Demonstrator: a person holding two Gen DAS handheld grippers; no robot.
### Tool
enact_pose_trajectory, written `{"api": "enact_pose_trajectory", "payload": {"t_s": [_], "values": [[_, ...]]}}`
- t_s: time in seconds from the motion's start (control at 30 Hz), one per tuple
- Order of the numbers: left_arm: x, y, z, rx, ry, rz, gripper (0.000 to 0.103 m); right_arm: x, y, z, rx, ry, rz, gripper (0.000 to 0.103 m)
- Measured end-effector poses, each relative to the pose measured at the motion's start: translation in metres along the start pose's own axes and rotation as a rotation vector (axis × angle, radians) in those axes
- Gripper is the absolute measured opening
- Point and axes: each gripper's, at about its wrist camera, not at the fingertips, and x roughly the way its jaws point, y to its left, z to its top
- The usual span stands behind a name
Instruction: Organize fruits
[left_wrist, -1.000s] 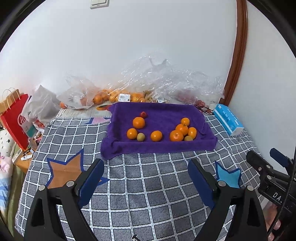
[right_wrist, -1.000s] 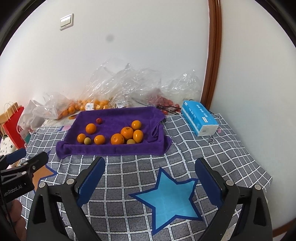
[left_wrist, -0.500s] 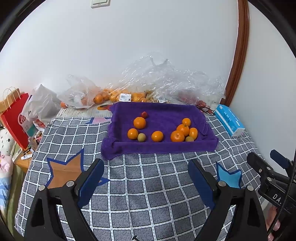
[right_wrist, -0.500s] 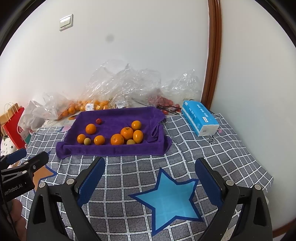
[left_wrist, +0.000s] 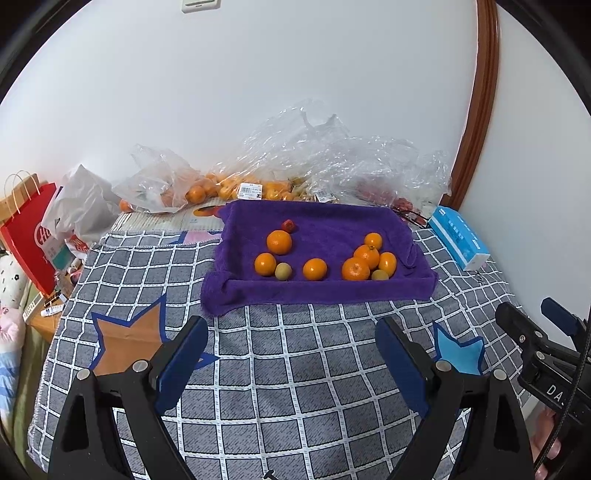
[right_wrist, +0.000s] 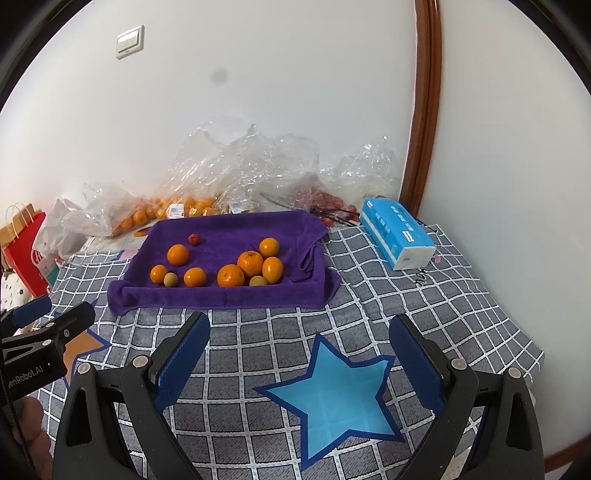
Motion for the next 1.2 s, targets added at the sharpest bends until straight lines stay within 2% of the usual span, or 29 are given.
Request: {"api": "enact_pose_trajectory", "payload": {"t_s": [1.2], "values": [[-0.004,0.0054,-0.0009,-0.012,-0.005,-0.003,0.092,-0.0043,0.0022,0.0008,-0.002,-0.006,0.004,0.097]]}}
